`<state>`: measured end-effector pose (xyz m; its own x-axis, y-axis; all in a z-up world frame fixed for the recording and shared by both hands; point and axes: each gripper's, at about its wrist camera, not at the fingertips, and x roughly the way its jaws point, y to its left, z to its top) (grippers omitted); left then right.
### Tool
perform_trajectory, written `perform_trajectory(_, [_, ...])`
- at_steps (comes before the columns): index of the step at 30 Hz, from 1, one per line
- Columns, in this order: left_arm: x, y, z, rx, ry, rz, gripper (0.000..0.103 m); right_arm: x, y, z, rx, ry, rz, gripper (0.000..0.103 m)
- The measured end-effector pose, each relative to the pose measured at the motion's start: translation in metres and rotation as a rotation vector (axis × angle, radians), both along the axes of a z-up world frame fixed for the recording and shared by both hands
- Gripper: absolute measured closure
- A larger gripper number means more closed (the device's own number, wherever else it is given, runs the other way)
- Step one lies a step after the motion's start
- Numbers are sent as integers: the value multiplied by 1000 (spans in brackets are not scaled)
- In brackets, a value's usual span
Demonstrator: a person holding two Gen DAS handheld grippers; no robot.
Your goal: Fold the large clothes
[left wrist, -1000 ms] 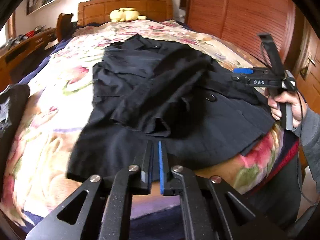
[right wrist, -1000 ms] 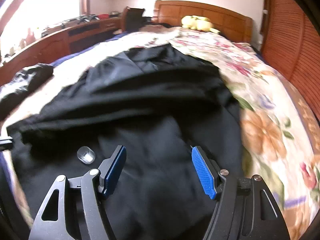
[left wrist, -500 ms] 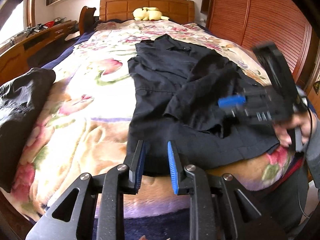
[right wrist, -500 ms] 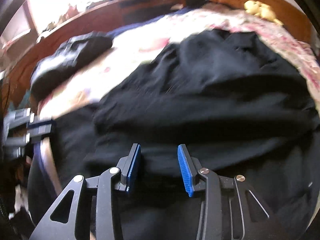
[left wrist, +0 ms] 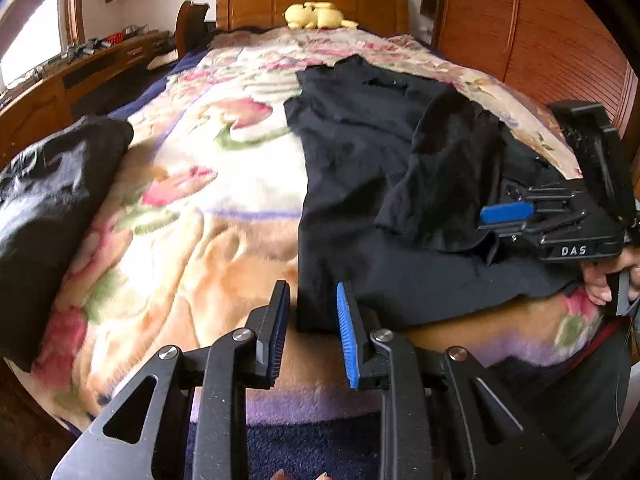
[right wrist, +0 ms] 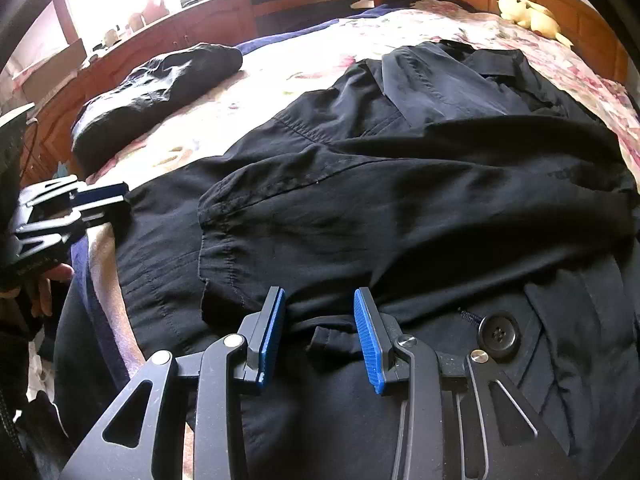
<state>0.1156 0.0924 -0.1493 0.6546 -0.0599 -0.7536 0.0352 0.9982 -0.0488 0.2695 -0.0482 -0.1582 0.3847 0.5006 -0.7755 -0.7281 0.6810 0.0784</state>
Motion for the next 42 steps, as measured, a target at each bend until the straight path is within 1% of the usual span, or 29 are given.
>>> perform_trajectory(3, [-1,2,-2,-6,-5,8,78,-3,-1,-2,3,-14,-1,65])
perform_trajectory(7, [7,6,-9,-16,12,21,77,-5,-2,-2,13,-23,-4,65])
perform_trajectory(16, [34,16,-22,-9,48,54,77,-11,-7,-2,29,-34,-4,65])
perform_trajectory(20, [36,16,-21,1,60,51,77,-17,-11,2,33,-51,-14,65])
perform_trajectory(22, [33,18,-19,-13,59,52,77,-22,-17,6,36,-71,-30,65])
perform_trajectory(25, [26,20,-13,-45,59,51,77,-28,-38,17,50,-103,-84,65])
perform_trajectory(30, [15,14,-5,-51,55,25,77,-42,-93,35,25,-203,-209,65])
perform_trajectory(32, [11,10,-3,-50,56,15,77,-48,-117,38,16,-223,-265,63])
perform_trajectory(36, [10,8,-3,-50,61,19,77,-62,-168,36,-14,-232,-394,44])
perform_trajectory(38, [10,8,-4,-46,62,19,77,-70,-190,34,-11,-228,-454,38])
perform_trajectory(42, [13,6,-8,-40,66,19,77,-82,-224,29,-5,-203,-558,36])
